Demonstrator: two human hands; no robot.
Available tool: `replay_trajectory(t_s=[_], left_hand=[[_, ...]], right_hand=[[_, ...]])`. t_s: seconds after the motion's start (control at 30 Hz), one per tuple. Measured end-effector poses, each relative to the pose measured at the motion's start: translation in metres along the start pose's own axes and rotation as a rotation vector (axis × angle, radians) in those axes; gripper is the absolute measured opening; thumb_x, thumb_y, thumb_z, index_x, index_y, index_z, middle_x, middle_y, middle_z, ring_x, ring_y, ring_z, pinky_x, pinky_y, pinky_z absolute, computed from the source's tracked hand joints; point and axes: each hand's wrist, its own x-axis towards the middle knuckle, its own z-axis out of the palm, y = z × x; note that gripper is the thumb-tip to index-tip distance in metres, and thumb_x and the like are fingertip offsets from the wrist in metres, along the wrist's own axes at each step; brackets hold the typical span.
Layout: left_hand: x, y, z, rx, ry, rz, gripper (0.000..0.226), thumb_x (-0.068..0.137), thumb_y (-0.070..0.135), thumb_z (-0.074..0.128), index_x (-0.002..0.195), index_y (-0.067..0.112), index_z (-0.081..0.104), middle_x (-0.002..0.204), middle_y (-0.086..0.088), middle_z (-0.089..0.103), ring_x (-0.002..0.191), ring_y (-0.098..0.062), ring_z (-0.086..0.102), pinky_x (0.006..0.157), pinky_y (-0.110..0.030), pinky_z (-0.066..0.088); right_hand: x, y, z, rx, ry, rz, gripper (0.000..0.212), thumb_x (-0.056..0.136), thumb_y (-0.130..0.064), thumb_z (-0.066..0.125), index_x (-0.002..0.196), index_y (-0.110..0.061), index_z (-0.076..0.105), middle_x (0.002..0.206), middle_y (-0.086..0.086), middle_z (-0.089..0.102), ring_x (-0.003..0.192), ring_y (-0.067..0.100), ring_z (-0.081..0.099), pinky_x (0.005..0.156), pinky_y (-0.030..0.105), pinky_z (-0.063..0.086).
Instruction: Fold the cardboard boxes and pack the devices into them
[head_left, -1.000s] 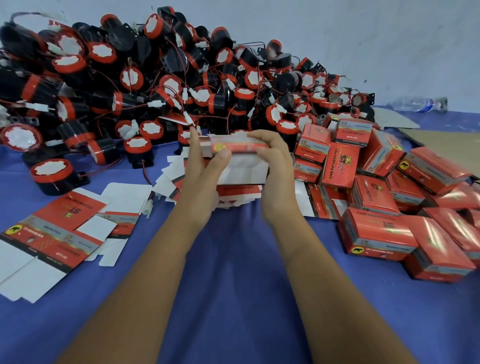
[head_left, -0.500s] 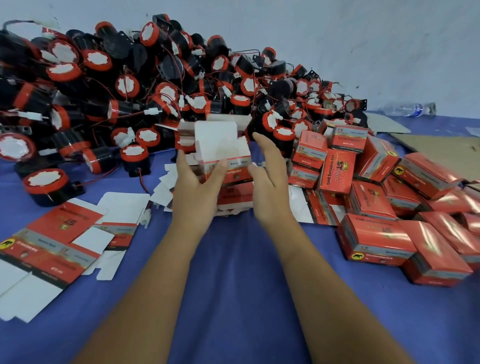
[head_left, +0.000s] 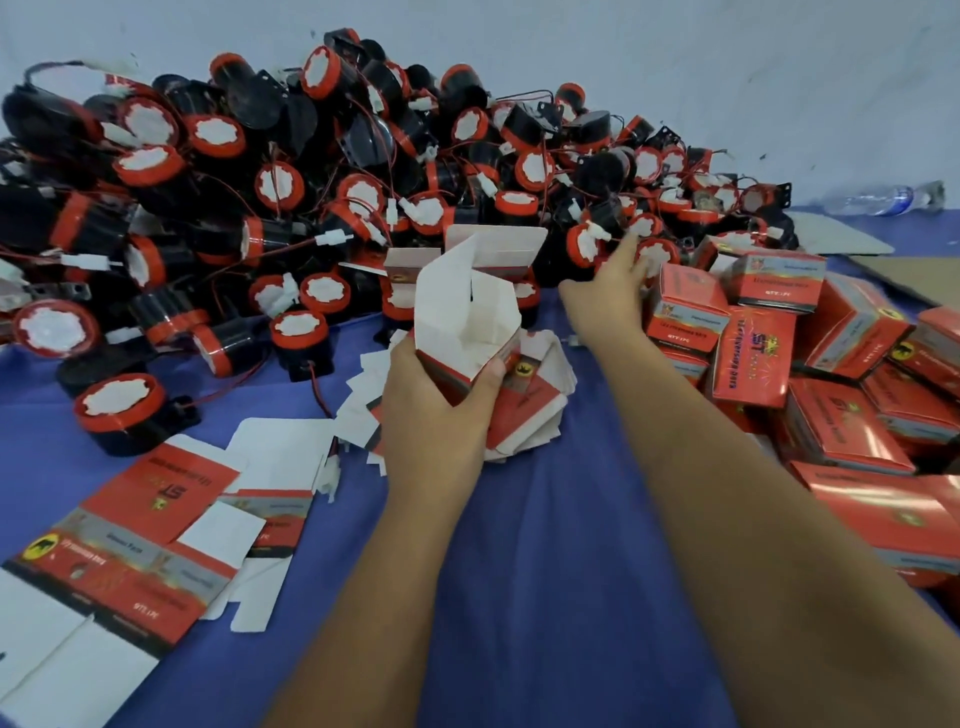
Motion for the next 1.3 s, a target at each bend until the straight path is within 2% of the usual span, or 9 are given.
replay_trajectory(t_s=[0.1,0.17,0.27,0.4,0.53,0.67,0.83,1.07,1.3], left_hand=[[0.003,0.000,0.000,0.013,0.000,0.002,0.068,0.082,0.053,0.073,0.138,0.027,0.044,0.131,0.012,0.054,0.122,-0.011,0.052,0.102,-0.043,0.048],[0.004,0.000,0.000,0.023,0.005,0.012,0.068,0.082,0.052,0.073,0.137,0.025,0.045,0.129,0.010,0.054,0.122,-0.013,0.052,0.102,-0.044,0.048],[0.004,-0.001,0.000,0.036,0.015,0.018,0.066,0.081,0.052,0.074,0.134,0.025,0.046,0.125,0.010,0.054,0.120,-0.014,0.052,0.100,-0.044,0.048],[0.003,0.001,-0.001,0.059,0.042,0.029,0.067,0.080,0.053,0.074,0.132,0.021,0.047,0.122,0.009,0.054,0.119,-0.016,0.053,0.099,-0.042,0.048],[0.003,0.002,-0.005,0.107,0.114,0.012,0.068,0.081,0.056,0.074,0.129,0.015,0.050,0.123,0.002,0.058,0.118,-0.022,0.055,0.098,-0.047,0.049],[-0.002,0.012,-0.011,-0.015,0.248,0.163,0.059,0.083,0.049,0.075,0.127,0.019,0.051,0.120,0.009,0.060,0.111,-0.010,0.057,0.095,-0.029,0.050],[-0.009,0.016,-0.004,-0.197,0.032,0.096,0.040,0.084,0.052,0.070,0.115,0.035,0.051,0.111,0.021,0.063,0.103,0.006,0.060,0.087,-0.021,0.053],[0.005,0.002,-0.004,-0.005,0.081,0.017,0.062,0.078,0.050,0.079,0.126,0.025,0.048,0.124,0.007,0.059,0.117,-0.017,0.055,0.098,-0.042,0.051],[0.005,-0.001,-0.004,0.128,0.081,0.054,0.068,0.077,0.051,0.080,0.128,0.020,0.048,0.124,0.004,0.059,0.117,-0.020,0.055,0.098,-0.044,0.050]], right_hand=[[0.005,0.008,0.001,-0.147,0.057,0.003,0.082,0.089,-0.004,0.061,0.155,-0.007,0.013,0.159,0.015,0.007,0.143,0.035,0.024,0.113,0.038,0.033],[-0.001,0.009,0.003,-0.200,0.066,-0.055,0.067,0.085,-0.002,0.063,0.144,-0.008,0.033,0.145,0.014,0.025,0.120,0.034,0.045,0.092,0.029,0.038],[-0.018,0.016,0.007,-0.167,0.000,-0.123,0.047,0.085,-0.008,0.063,0.130,-0.016,0.050,0.134,0.011,0.037,0.092,0.022,0.049,0.083,0.026,0.037],[-0.041,0.031,0.010,-0.093,0.032,-0.187,0.024,0.085,-0.008,0.060,0.107,-0.017,0.054,0.112,0.001,0.055,0.082,0.013,0.049,0.072,0.029,0.041],[-0.047,0.036,0.008,0.011,0.004,-0.118,0.025,0.090,-0.016,0.060,0.111,-0.016,0.048,0.078,-0.003,0.058,0.070,0.013,0.055,0.059,0.029,0.043],[-0.044,0.034,0.009,0.049,0.079,-0.187,0.034,0.090,-0.006,0.058,0.122,-0.014,0.051,0.113,0.004,0.059,0.095,0.015,0.056,0.068,0.017,0.041],[-0.024,0.025,0.021,0.026,-0.168,-0.061,0.061,0.089,-0.017,0.066,0.144,-0.023,0.041,0.147,0.002,0.032,0.131,0.024,0.041,0.109,0.040,0.040],[-0.028,0.028,0.033,0.008,-0.061,-0.052,0.060,0.079,-0.023,0.075,0.132,-0.022,0.047,0.133,0.002,0.047,0.119,0.025,0.051,0.098,0.043,0.048],[-0.060,0.007,0.015,0.575,0.219,-0.218,0.051,0.079,-0.015,0.079,0.116,-0.026,0.046,0.109,-0.017,0.054,0.099,-0.005,0.057,0.081,0.008,0.047]])
